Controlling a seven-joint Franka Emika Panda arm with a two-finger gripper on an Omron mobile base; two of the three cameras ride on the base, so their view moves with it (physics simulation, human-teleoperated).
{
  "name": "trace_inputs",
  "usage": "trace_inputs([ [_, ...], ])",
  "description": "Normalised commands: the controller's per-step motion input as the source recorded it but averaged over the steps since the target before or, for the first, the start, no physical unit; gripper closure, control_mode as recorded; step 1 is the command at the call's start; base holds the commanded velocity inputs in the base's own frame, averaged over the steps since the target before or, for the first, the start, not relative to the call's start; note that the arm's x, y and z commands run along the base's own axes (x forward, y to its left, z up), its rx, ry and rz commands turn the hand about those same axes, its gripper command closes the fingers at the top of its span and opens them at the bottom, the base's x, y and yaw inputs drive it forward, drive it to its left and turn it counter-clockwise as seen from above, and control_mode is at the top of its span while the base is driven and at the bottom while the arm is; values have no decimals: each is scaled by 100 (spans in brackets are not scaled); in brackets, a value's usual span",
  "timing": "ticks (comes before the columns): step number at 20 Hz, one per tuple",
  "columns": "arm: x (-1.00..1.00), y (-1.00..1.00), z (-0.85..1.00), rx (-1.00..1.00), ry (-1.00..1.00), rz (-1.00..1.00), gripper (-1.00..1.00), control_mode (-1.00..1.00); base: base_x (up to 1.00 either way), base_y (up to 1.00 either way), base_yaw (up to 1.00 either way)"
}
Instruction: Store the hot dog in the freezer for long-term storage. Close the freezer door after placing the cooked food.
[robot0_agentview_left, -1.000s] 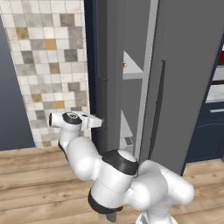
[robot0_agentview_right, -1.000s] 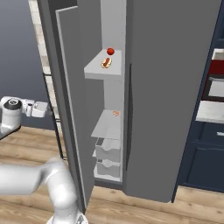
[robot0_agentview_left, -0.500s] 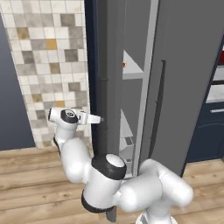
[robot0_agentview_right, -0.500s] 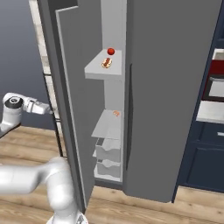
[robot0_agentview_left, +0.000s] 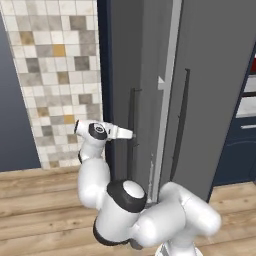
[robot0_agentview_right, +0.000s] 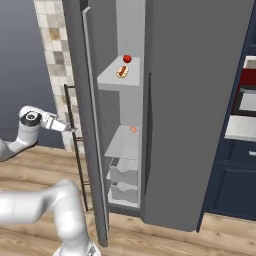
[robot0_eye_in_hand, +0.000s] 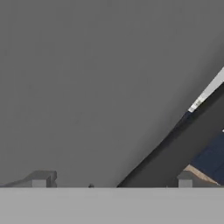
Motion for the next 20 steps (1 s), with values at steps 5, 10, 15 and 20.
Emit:
trace_inputs([
  [5, 0, -95, 11, 21, 0, 25, -100, -100, 0, 0, 0],
  [10, 0, -70, 26, 23, -1, 19, -100, -100, 0, 0, 0],
  [15, 0, -62, 35, 24, -5, 19, -100, -100, 0, 0, 0],
  [20, 13, -37, 13, 19, 0, 11, -100, -100, 0, 0, 0],
])
